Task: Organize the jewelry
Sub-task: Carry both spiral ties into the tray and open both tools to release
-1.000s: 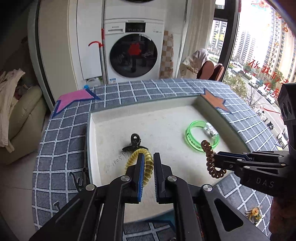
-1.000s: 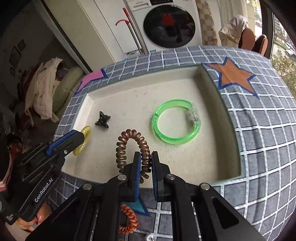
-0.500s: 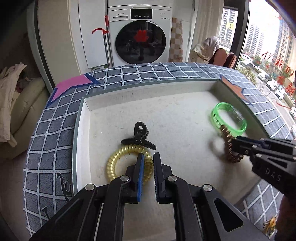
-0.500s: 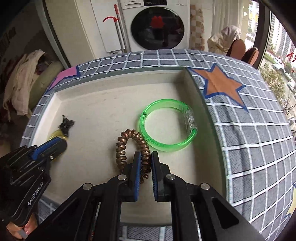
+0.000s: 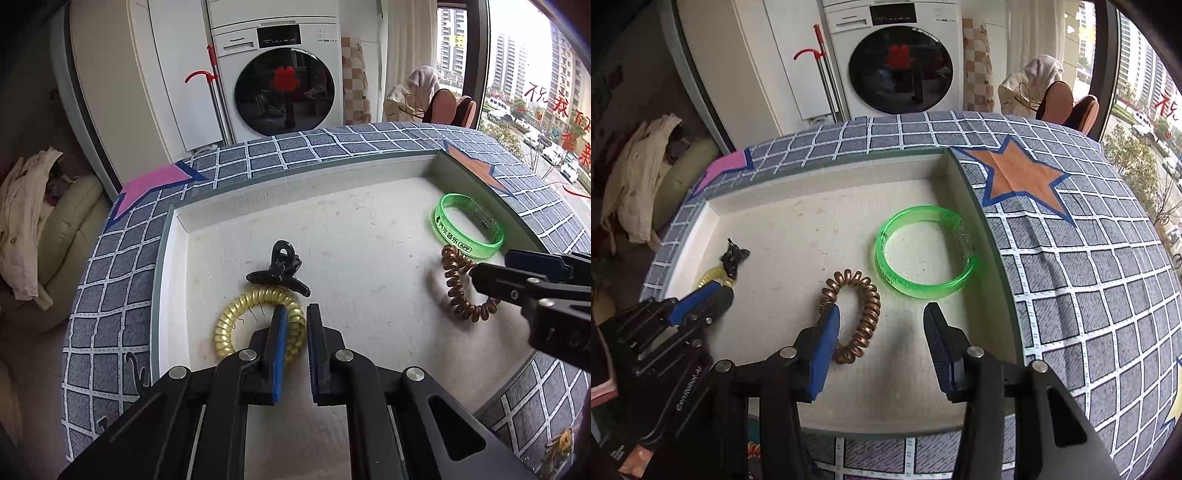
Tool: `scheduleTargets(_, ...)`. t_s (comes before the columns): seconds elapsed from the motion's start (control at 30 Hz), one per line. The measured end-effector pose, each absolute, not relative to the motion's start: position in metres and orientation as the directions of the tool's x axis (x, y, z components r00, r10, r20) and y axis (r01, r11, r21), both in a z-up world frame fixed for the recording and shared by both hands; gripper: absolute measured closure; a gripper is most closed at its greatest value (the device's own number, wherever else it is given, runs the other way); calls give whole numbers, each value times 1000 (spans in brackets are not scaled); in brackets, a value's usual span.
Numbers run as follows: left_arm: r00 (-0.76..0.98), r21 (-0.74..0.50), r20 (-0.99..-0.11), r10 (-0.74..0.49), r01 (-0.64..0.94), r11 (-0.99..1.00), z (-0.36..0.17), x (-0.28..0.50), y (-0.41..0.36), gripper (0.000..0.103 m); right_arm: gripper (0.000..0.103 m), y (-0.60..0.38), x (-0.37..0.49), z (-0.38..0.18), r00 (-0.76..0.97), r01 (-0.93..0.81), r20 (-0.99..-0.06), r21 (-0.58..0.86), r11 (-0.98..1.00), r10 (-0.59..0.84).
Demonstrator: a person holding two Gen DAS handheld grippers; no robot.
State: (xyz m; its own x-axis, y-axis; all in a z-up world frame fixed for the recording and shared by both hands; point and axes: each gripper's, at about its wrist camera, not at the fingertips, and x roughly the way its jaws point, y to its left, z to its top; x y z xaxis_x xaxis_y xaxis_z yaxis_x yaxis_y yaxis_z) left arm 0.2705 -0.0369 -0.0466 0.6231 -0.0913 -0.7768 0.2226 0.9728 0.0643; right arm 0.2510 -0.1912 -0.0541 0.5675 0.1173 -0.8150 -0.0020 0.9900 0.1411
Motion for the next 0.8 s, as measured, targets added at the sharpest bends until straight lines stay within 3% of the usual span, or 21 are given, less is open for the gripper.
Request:
scheduleTargets(0.57, 662, 38, -741, -108, 203, 978, -20, 262, -37, 72, 48, -212, 206, -30, 629, 37, -761, 237, 971, 162)
scheduleTargets(0.63, 664, 34, -740, -112, 204, 978, -17, 259, -35, 72, 44, -213, 201, -29, 631, 36, -757, 245, 969, 168)
scheduleTargets(0.67, 666, 33, -737, -114, 204, 978, -15, 257, -35, 64, 41, -213, 198, -28, 633, 36, -756, 247, 968, 169)
scheduleTargets(0.7, 668, 32, -735, -114, 202, 979, -13, 255, -34, 42, 40, -213, 196, -27, 634, 36, -754, 248, 968, 169)
scheduleTargets(0.73, 672, 37, -733, -101, 188, 981, -11, 252, -32, 0, 40, -214, 193, -26, 636, 34, -752, 249, 968, 171)
scheduleTargets(0.8, 709, 56, -701, -77, 163, 985, -5, 244, -29, 0, 37, -214, 188, -24, 639, 29, -748, 255, 966, 178)
